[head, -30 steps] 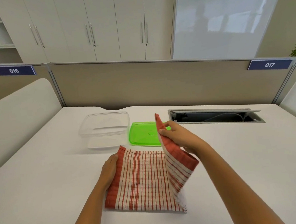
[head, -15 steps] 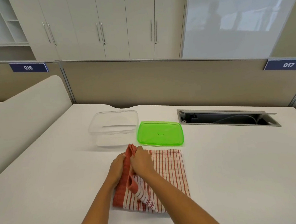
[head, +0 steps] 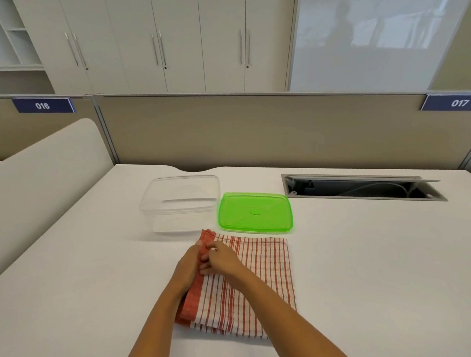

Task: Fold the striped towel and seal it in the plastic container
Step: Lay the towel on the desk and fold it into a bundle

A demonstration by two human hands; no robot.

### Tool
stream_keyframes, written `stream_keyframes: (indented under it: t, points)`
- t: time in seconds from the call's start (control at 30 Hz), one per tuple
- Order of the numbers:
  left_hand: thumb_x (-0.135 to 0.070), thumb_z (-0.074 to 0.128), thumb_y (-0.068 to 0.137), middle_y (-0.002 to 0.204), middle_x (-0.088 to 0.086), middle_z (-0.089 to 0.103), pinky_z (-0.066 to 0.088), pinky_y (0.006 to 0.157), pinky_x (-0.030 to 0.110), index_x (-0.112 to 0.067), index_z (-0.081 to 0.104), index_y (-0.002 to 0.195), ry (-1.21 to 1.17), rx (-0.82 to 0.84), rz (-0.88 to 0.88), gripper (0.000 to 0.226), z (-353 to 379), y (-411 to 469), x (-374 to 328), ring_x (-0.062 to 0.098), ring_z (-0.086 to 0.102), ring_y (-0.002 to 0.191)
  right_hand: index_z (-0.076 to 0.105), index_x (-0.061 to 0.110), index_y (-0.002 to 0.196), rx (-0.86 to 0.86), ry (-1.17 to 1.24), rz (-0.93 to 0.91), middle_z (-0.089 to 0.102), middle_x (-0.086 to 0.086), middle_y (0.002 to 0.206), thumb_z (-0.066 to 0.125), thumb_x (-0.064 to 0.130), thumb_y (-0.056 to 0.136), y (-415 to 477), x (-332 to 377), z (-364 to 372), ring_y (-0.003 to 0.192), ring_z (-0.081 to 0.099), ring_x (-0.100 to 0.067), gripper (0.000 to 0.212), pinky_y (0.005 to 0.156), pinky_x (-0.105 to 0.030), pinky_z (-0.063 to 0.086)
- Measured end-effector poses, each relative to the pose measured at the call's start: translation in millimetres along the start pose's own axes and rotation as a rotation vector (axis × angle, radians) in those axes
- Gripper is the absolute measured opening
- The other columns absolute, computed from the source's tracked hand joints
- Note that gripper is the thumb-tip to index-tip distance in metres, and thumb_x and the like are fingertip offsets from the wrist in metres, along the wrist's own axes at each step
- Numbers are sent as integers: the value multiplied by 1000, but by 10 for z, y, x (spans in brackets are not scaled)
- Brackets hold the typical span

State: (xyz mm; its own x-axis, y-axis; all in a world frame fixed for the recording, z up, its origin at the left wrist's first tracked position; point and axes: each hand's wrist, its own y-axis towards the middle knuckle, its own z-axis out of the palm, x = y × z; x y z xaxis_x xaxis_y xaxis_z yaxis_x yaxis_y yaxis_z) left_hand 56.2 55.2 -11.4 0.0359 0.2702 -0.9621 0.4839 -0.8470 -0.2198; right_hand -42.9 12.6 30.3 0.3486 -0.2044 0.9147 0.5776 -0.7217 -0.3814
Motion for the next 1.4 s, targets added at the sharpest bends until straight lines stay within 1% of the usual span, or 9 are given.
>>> stream_keyframes:
  t: [0.1, 0.23, 0.43, 0.53, 0.77, 0.97, 1.2, 1.33, 1.4]
  points:
    - [-44, 38, 95, 108, 6, 67, 51, 84, 32, -18, 59, 111, 196, 60, 20, 38, -49, -49, -13, 16, 63, 96, 46, 10, 132, -72, -144, -144, 63, -12, 109, 34, 8, 96, -78, -49, -161, 78, 60, -16, 38, 73, -32, 53]
    - [-36, 50, 91, 113, 6, 62, 46, 75, 29, -13, 51, 120, 359, 33, -34, 37, -38, -66, -48, 18, 59, 93, 49, 13, 131, -479, -395, -274, 59, -10, 121, 44, 8, 94, -201, -230, -534, 102, 58, -20, 38, 88, -34, 50]
    - [-25, 46, 94, 122, 16, 61, 41, 86, 33, -6, 51, 120, 475, -115, -10, 34, 86, -95, -34, 30, 56, 107, 32, 8, 139, -752, -617, 37, 38, -16, 138, 58, 31, 89, -409, -598, -1014, 125, 37, -31, 61, 101, -40, 37]
    - [-22, 41, 95, 120, 18, 61, 42, 87, 36, -5, 51, 120, 450, -185, -9, 31, 151, -136, -29, 33, 56, 108, 32, 5, 136, -693, -626, 135, 43, -15, 136, 59, 42, 87, -453, -698, -1044, 125, 40, -31, 68, 101, -39, 38]
    - [-13, 32, 98, 126, 22, 56, 39, 87, 34, -3, 41, 129, 328, -233, -40, 34, 287, -222, -62, 36, 52, 114, 52, 6, 123, -581, -350, 51, 58, -15, 125, 57, 21, 90, -465, -586, -1112, 110, 58, -28, 37, 93, -38, 47]
    - [-2, 44, 91, 132, 21, 53, 41, 95, 35, -8, 16, 145, 418, 0, -79, 61, 160, -214, -112, 33, 52, 118, 49, 11, 120, -460, -381, -243, 62, -15, 120, 52, 15, 93, -609, -200, -1270, 110, 58, -31, 28, 90, -36, 46]
    - [-31, 80, 68, 150, 0, 30, 26, 111, 35, -26, 12, 148, 376, 93, 375, 106, 87, -297, -866, 15, 29, 138, 52, 35, 106, -222, -683, -596, 69, 9, 104, 51, 26, 93, -924, 565, -1446, 95, 63, -16, 16, 85, -44, 52]
    - [-38, 76, 70, 138, -12, 49, 37, 105, 40, -35, 39, 136, 244, 281, 404, 75, 129, -367, -1290, 12, 47, 123, 50, 53, 100, -100, -742, -650, 62, 37, 92, 46, 27, 95, -1076, 844, -1496, 89, 63, 6, 26, 75, -27, 59]
    - [-33, 74, 72, 106, -11, 71, 50, 95, 42, -33, 61, 109, 183, 337, 364, 39, 159, -390, -1360, 16, 64, 102, 49, 58, 97, -94, -737, -667, 59, 44, 92, 47, 29, 95, -1133, 923, -1529, 91, 60, 12, 29, 75, -23, 58]
